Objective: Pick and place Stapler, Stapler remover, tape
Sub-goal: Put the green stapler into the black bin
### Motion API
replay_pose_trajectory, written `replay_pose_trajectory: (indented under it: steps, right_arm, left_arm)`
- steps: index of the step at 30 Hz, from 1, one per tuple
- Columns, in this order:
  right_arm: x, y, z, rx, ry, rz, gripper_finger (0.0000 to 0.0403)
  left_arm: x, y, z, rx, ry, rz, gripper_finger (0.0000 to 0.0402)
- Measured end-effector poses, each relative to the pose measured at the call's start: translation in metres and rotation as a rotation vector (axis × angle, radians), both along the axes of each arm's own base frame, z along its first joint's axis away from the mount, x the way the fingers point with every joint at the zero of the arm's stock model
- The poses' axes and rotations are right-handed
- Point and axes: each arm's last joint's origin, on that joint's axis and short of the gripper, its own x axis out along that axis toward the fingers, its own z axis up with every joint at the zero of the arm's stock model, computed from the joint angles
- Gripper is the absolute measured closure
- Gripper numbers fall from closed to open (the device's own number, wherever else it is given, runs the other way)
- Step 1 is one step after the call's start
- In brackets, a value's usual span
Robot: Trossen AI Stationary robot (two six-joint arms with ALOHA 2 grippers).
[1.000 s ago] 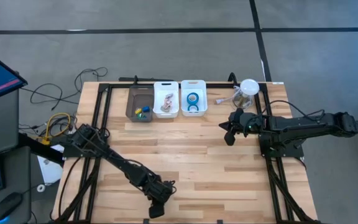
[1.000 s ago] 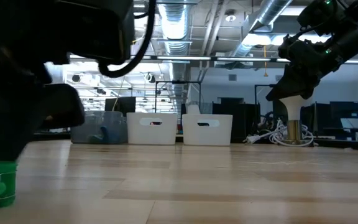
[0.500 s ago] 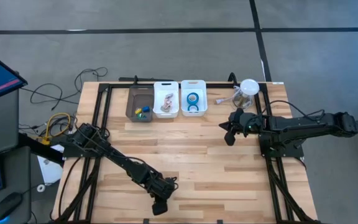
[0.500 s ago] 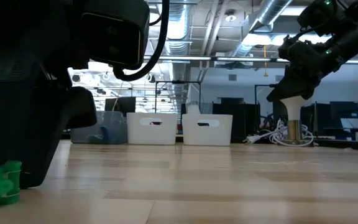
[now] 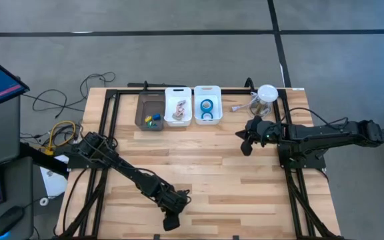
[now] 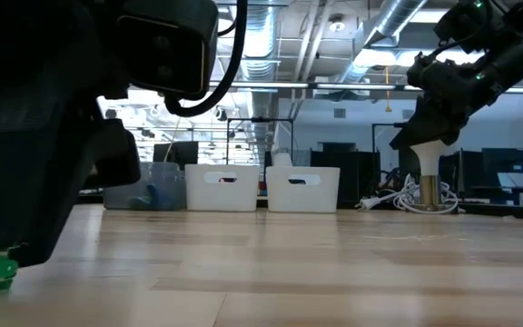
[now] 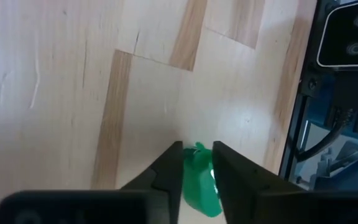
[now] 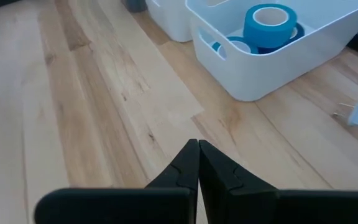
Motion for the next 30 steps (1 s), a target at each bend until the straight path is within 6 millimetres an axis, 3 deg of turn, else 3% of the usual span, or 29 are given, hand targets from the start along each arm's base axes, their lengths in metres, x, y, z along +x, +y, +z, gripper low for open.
replay_pose_trajectory:
  steps: [9, 16, 23, 26, 30]
  right_arm:
    - [-0.002, 0.0, -0.002, -0.005, 0.029, -0.011, 0.0402]
    - [-0.002, 0.0, -0.002, -0.005, 0.034, -0.011, 0.0402]
    - [-0.002, 0.0, -0.003, -0.004, 0.036, -0.011, 0.0402]
    - [-0.002, 0.0, -0.003, -0.004, 0.036, -0.011, 0.0402]
    - [-0.002, 0.0, -0.003, -0.004, 0.036, -0.011, 0.0402]
  left_arm:
    - [0.0, 0.0, 0.0, 0.001, 0.001, 0.0, 0.0396]
    - [0.002, 0.004, 0.0, -0.007, 0.006, 0.021, 0.0361]
    - [0.015, 0.027, 0.002, -0.082, 0.038, 0.036, 0.0308]
    - [0.018, 0.039, 0.018, -0.124, 0.024, 0.046, 0.0313]
    - [0.008, 0.045, 0.052, -0.061, -0.074, 0.033, 0.0349]
